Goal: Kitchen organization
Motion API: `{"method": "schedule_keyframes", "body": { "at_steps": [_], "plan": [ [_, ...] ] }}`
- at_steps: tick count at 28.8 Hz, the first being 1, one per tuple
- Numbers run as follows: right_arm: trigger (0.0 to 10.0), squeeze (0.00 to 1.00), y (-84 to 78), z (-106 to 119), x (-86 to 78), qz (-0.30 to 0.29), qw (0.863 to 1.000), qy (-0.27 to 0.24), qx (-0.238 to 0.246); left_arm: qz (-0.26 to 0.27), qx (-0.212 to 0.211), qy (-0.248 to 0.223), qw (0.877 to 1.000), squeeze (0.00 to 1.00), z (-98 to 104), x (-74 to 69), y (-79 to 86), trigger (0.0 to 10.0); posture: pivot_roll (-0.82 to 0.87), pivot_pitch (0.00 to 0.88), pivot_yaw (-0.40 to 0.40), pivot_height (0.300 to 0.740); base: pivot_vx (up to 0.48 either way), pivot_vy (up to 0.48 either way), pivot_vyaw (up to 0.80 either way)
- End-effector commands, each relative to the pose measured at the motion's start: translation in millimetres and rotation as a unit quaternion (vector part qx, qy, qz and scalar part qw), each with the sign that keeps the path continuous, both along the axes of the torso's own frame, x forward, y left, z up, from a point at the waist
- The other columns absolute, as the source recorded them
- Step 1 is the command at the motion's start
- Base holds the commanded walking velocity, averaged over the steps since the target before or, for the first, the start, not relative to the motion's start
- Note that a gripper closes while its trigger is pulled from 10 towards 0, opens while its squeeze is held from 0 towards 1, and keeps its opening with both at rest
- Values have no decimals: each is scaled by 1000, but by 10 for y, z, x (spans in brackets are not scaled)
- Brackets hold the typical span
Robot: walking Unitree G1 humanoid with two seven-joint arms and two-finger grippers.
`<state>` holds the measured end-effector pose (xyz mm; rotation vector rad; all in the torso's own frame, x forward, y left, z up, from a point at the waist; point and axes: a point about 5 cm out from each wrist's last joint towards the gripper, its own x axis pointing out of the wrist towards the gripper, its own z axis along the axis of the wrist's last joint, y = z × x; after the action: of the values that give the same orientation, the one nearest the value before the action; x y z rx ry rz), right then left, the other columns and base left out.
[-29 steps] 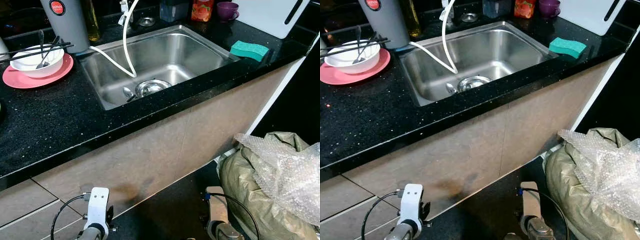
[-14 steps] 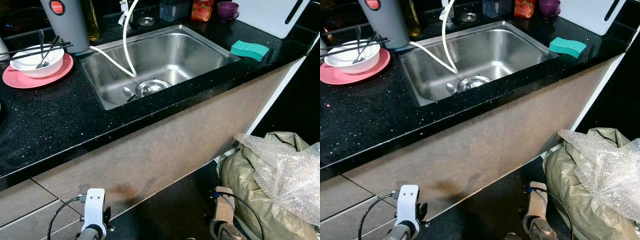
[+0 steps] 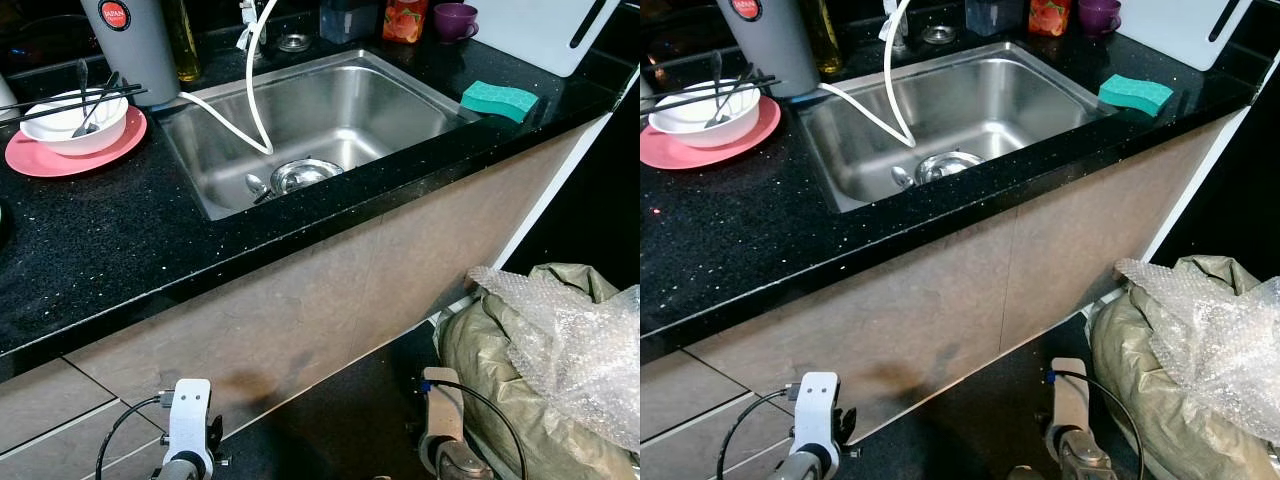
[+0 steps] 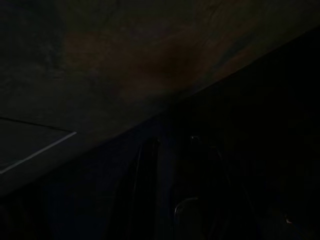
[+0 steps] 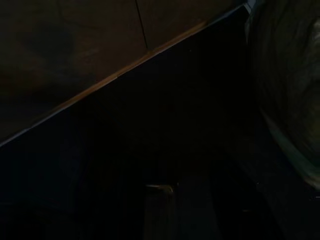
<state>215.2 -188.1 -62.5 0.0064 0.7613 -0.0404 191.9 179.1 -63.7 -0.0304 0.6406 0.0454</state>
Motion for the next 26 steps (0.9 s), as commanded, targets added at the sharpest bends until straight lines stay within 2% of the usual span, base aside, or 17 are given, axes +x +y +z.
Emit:
{"method": "schedule_keyframes", "body": {
  "at_steps": [1,12,26],
  "plan": [
    [10000,0,-3,-29,-50,1,1000,6,-5,-4,5,9,1000,0,-34,-68,20,10000,8,94,9,740,0,0,0],
    [10000,0,5,0,-15,17,999,-10,-27,-7,3,5,1000,0,-25,-57,4,10000,7,88,8,740,0,0,0],
    [10000,0,16,-2,-21,24,999,-12,-33,-16,3,5,1000,0,-27,-66,-8,10000,8,91,8,740,0,0,0]
  ]
}}
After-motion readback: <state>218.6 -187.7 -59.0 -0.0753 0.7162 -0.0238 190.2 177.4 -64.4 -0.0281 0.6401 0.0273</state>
